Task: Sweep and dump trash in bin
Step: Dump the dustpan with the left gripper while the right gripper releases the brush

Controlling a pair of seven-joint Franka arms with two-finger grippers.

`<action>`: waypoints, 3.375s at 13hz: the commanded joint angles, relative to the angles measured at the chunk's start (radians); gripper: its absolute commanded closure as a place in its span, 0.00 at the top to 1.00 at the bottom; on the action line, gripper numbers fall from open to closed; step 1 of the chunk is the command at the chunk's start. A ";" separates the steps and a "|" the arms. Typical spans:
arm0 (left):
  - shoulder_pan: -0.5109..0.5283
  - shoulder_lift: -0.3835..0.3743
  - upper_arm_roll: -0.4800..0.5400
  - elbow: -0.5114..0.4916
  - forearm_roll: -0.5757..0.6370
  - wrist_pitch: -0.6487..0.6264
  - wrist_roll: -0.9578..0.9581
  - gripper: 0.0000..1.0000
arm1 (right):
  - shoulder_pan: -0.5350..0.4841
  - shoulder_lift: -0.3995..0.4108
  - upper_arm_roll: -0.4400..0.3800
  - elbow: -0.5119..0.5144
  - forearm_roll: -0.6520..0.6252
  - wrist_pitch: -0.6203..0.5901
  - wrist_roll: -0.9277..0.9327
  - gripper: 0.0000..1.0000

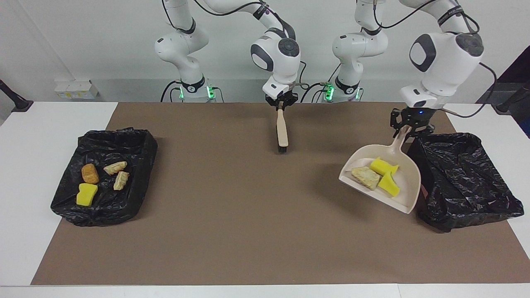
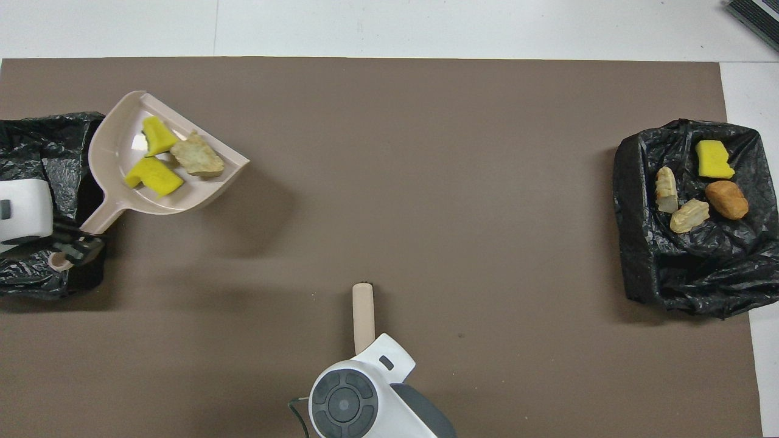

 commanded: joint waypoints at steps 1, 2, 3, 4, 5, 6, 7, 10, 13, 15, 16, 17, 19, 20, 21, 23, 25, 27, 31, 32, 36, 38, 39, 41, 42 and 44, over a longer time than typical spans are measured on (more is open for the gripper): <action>0.175 0.036 -0.013 0.093 -0.032 -0.063 0.128 0.00 | 0.010 -0.002 -0.001 -0.012 -0.005 0.020 0.015 0.41; 0.241 0.056 -0.013 0.127 -0.033 -0.064 0.173 0.00 | 0.010 0.004 -0.003 0.007 -0.008 0.011 0.018 0.99; 0.286 0.074 -0.012 0.164 -0.020 -0.070 0.184 0.00 | -0.001 0.006 -0.006 0.027 -0.008 0.002 0.015 1.00; 0.329 0.090 -0.009 0.190 0.001 -0.073 0.187 0.00 | -0.020 0.000 -0.007 0.045 -0.011 -0.013 0.008 1.00; 0.347 0.099 -0.009 0.202 0.057 -0.070 0.186 0.00 | -0.042 -0.008 -0.009 0.065 -0.014 -0.033 -0.001 1.00; 0.348 0.111 -0.007 0.219 0.152 -0.061 0.187 0.00 | -0.065 -0.014 -0.012 0.100 -0.016 -0.067 -0.030 1.00; 0.348 0.148 -0.007 0.257 0.229 -0.051 0.187 0.00 | -0.096 -0.016 -0.012 0.132 -0.017 -0.101 -0.059 1.00; 0.337 0.225 -0.009 0.371 0.402 -0.056 0.218 0.00 | -0.220 -0.014 -0.012 0.250 -0.063 -0.197 -0.170 1.00; 0.287 0.226 -0.012 0.362 0.610 -0.050 0.216 0.00 | -0.391 0.001 -0.009 0.375 -0.092 -0.296 -0.361 1.00; 0.214 0.219 -0.013 0.354 0.809 -0.082 0.218 0.00 | -0.500 -0.002 -0.012 0.401 -0.129 -0.303 -0.534 1.00; 0.202 0.219 -0.017 0.354 0.840 -0.093 0.216 0.00 | -0.562 -0.011 -0.012 0.410 -0.134 -0.323 -0.638 1.00; 0.188 0.216 -0.017 0.348 0.865 -0.094 0.216 0.00 | -0.605 -0.016 -0.017 0.421 -0.135 -0.345 -0.725 1.00; 0.162 0.214 -0.018 0.334 0.988 -0.096 0.223 0.00 | -0.672 -0.016 -0.047 0.467 -0.158 -0.420 -0.835 1.00; 0.138 0.220 -0.017 0.336 1.050 -0.116 0.241 0.00 | -0.692 -0.016 -0.064 0.491 -0.170 -0.450 -0.850 1.00; 0.110 0.222 -0.018 0.344 1.096 -0.164 0.244 0.00 | -0.709 -0.023 -0.087 0.508 -0.172 -0.472 -0.859 1.00; 0.058 0.223 -0.018 0.350 1.122 -0.208 0.244 0.00 | -0.738 -0.063 -0.145 0.510 -0.171 -0.480 -0.923 1.00; -0.018 0.222 -0.018 0.345 1.182 -0.247 0.244 0.00 | -0.751 -0.074 -0.185 0.511 -0.171 -0.506 -0.933 1.00; -0.065 0.225 -0.020 0.341 1.246 -0.289 0.241 0.00 | -0.751 -0.101 -0.225 0.513 -0.151 -0.552 -0.933 1.00; -0.117 0.274 -0.020 0.400 1.354 -0.297 0.236 0.00 | -0.743 -0.144 -0.231 0.522 -0.147 -0.570 -0.926 1.00; -0.138 0.271 -0.020 0.388 1.344 -0.294 0.232 0.00 | -0.739 -0.146 -0.230 0.522 -0.146 -0.573 -0.928 1.00; -0.160 0.268 -0.018 0.327 1.374 -0.350 0.131 0.00 | -0.737 -0.145 -0.224 0.527 -0.146 -0.569 -0.920 1.00; -0.192 0.263 -0.020 0.310 1.345 -0.427 0.007 0.00 | -0.737 -0.140 -0.222 0.531 -0.146 -0.584 -0.928 1.00; -0.189 0.265 -0.020 0.327 1.333 -0.468 -0.024 0.00 | -0.736 -0.146 -0.222 0.527 -0.144 -0.593 -0.928 1.00; -0.203 0.262 -0.017 0.409 1.310 -0.496 0.060 0.00 | -0.734 -0.146 -0.221 0.525 -0.144 -0.593 -0.925 1.00; -0.192 0.265 -0.017 0.441 1.304 -0.496 0.107 0.00 | -0.734 -0.146 -0.216 0.527 -0.144 -0.592 -0.923 1.00; -0.188 0.271 -0.015 0.507 1.314 -0.484 0.216 0.00 | -0.734 -0.146 -0.218 0.527 -0.144 -0.592 -0.923 1.00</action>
